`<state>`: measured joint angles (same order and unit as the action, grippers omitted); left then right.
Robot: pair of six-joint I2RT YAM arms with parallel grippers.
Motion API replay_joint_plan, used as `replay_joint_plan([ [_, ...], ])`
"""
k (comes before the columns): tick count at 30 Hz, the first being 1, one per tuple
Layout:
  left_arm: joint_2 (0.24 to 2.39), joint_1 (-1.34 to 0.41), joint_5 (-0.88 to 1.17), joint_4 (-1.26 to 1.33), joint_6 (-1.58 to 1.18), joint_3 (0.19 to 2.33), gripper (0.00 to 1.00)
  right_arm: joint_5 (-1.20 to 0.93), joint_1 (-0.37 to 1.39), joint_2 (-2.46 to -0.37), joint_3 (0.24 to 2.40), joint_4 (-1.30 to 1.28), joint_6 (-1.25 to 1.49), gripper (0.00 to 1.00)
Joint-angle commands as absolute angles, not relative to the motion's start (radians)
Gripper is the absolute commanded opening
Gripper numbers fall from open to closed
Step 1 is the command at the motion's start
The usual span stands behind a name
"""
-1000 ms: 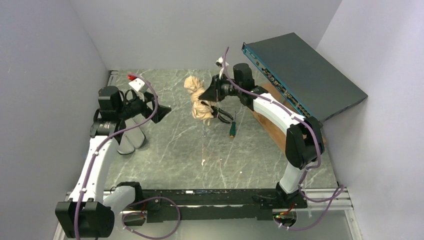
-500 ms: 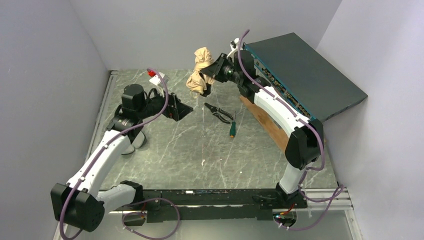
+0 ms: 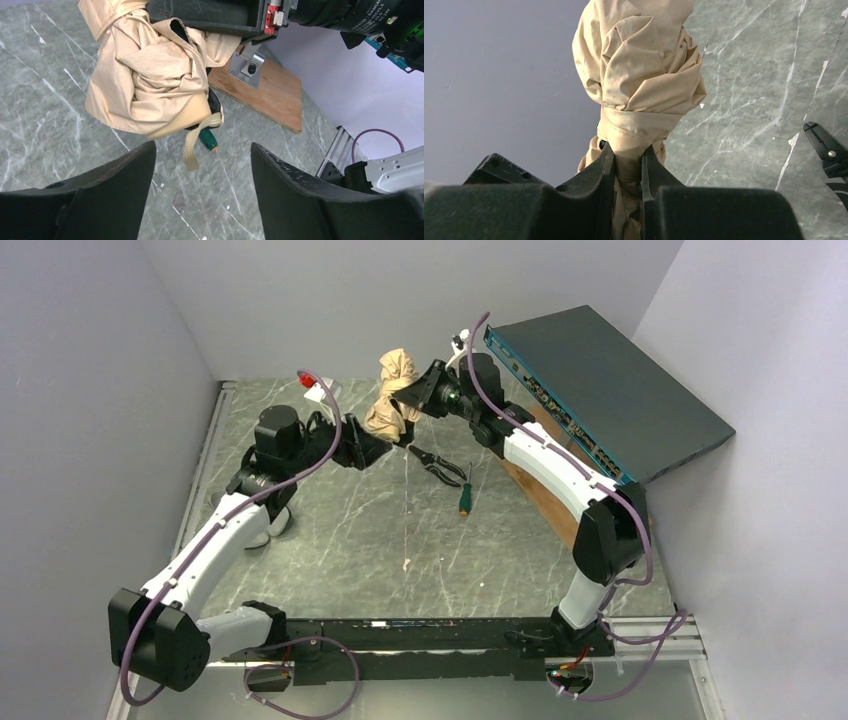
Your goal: Open the umbrella
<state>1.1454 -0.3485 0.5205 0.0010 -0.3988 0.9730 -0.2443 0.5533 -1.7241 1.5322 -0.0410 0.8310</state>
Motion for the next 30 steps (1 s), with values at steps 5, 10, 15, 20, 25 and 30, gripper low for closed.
replay_joint_plan([
  [5, 1.188, -0.349, 0.587, 0.133, -0.451, 1.003, 0.58, -0.285, 0.554, -1.645, 1.54, 0.127, 0.871, 0.0],
  [10, 1.203, -0.349, 0.598, 0.172, -0.485, 0.996, 0.54, -0.282, 0.554, -1.647, 1.534, 0.129, 0.879, 0.0],
  [15, 1.203, -0.352, 0.669, 0.239, -0.477, 0.983, 0.24, -0.3, 0.554, -1.646, 1.512, 0.149, 0.895, 0.0],
  [20, 1.183, -0.386, 0.748, 0.085, -0.243, 1.034, 0.0, -0.264, 0.539, -1.671, 1.557, 0.139, 0.875, 0.0],
  [25, 1.171, -0.43, 0.83, -0.216, 0.074, 1.034, 0.0, -0.217, 0.489, -1.748, 1.727, 0.142, 0.87, 0.0],
  [30, 1.128, -0.506, 0.883, -0.561, 0.432, 0.959, 0.0, -0.167, 0.43, -1.858, 1.991, 0.17, 0.837, 0.0],
])
